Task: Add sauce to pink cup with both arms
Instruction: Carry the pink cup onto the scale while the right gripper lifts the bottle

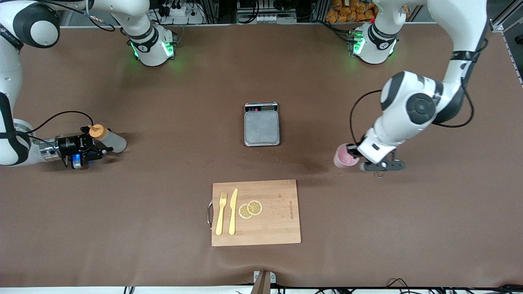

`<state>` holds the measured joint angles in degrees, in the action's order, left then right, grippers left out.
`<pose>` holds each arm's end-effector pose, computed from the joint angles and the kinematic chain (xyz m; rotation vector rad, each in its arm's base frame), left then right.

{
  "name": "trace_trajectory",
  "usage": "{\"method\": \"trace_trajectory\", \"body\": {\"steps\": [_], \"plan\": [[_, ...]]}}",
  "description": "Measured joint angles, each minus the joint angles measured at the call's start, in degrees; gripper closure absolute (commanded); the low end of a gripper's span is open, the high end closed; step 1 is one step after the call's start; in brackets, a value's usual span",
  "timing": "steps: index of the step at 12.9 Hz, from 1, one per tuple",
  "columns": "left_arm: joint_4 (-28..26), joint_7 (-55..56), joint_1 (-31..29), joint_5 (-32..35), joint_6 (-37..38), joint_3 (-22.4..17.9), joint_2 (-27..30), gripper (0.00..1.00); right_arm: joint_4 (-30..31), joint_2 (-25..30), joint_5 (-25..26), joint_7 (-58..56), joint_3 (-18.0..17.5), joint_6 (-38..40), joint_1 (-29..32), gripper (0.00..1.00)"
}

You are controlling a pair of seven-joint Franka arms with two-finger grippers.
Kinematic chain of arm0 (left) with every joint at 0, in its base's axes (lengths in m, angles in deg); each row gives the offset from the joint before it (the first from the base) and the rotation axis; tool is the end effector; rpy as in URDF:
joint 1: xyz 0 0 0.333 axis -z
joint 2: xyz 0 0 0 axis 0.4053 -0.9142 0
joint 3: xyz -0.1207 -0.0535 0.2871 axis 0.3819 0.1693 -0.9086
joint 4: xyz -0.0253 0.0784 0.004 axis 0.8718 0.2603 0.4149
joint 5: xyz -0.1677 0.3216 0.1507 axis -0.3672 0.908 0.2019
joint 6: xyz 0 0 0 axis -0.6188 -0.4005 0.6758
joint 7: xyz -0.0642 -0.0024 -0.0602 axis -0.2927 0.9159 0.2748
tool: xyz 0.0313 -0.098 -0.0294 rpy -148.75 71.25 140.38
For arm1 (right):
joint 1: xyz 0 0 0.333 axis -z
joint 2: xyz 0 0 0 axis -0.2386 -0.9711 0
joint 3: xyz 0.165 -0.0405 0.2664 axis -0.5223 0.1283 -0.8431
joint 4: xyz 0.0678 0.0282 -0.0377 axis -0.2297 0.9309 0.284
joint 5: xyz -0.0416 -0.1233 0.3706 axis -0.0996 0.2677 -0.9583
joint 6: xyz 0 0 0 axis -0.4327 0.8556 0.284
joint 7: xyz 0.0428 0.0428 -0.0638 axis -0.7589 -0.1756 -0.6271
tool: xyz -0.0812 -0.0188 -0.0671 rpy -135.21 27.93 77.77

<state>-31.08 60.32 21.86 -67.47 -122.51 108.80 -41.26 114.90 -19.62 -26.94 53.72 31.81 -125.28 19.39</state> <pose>0.5666 -0.2309 0.3520 3.0284 0.0686 -0.0120 0.5196 -0.2431 0.1127 -1.6736 1.1661 1.2330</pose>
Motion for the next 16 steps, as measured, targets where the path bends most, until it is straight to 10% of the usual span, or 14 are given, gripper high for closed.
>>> {"method": "trace_trajectory", "body": {"steps": [5,16], "plan": [[0.02,14.99,0.95,0.01,0.00,10.41,0.01,1.00,-0.38,-0.01,-0.01,-0.02,0.07,0.37,0.08,0.57],[-0.34,38.19,15.09,6.98,-5.52,11.27,-5.43,1.00,-7.77,4.97,0.41,20.00,-0.06,6.55,-5.84,0.54]]}}
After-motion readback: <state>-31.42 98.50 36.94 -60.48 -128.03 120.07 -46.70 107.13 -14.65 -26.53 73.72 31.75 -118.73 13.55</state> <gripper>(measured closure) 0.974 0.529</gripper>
